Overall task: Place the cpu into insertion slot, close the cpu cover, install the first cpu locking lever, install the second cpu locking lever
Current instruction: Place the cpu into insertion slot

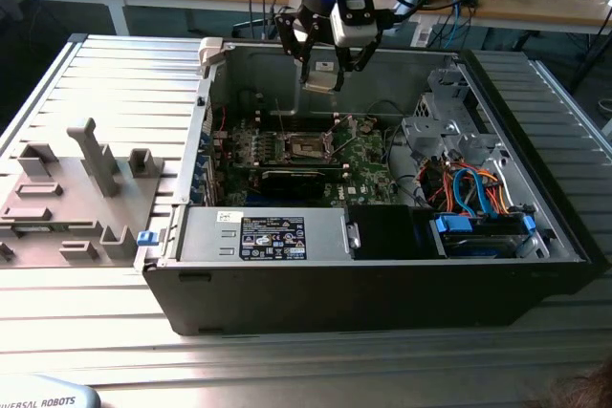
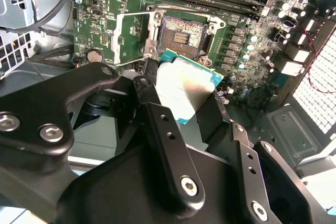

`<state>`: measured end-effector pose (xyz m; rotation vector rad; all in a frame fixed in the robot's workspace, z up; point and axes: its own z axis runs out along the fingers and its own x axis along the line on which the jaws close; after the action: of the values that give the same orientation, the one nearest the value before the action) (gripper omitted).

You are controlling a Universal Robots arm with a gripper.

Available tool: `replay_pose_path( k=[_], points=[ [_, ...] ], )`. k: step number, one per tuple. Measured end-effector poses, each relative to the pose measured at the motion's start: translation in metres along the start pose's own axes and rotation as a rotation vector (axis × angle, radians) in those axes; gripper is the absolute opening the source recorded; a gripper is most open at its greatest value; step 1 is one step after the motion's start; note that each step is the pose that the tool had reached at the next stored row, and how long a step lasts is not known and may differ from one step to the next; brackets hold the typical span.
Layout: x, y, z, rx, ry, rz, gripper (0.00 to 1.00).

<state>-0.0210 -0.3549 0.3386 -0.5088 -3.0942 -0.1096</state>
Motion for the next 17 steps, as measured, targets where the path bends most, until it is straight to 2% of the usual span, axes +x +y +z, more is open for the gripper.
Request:
replay_pose_path(
  k=[17],
  points=[
    [0.0,-0.0001,0.0011,-0.0002,-0.001,0.014,0.54]
  ],
)
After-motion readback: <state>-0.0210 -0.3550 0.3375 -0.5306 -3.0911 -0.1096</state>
